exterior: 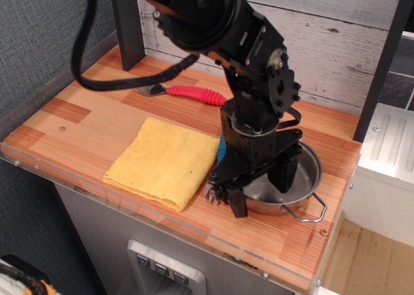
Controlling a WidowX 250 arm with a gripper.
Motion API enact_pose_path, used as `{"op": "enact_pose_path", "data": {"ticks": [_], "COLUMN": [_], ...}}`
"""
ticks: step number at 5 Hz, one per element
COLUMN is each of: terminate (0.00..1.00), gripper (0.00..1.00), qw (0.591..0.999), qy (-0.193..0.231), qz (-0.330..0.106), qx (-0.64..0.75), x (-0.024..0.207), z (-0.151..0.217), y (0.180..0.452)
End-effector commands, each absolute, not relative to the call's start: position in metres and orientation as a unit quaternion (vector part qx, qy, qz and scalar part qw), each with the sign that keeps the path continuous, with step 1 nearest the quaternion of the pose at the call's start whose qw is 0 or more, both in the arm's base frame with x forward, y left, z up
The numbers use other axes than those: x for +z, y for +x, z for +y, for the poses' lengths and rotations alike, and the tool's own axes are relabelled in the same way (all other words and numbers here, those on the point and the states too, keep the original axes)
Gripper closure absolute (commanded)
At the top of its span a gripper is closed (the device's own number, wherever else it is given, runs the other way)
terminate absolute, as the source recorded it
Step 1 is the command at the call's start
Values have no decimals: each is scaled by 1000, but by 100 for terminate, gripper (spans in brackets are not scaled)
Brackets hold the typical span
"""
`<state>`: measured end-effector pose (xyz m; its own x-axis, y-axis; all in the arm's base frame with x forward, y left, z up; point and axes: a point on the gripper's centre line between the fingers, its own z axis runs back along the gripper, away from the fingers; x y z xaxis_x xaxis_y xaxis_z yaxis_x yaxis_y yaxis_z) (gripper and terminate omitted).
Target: Moved pot onto the yellow cloth
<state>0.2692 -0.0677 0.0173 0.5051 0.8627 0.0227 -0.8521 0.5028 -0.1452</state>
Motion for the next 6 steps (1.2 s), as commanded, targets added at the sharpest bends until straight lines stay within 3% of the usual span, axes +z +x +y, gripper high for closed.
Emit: {"op": "enact_pose_path", "data": {"ticks": [1, 4, 6], "terminate": [0, 0, 0], "gripper": [100, 100, 100], "qw": [864, 862, 840], "qy": [-97, -143, -120], "qz": [-70, -98, -105], "qx": [488, 477, 519], "x": [22, 50, 73], "z": [-69, -65, -23], "y": [278, 292, 289]}}
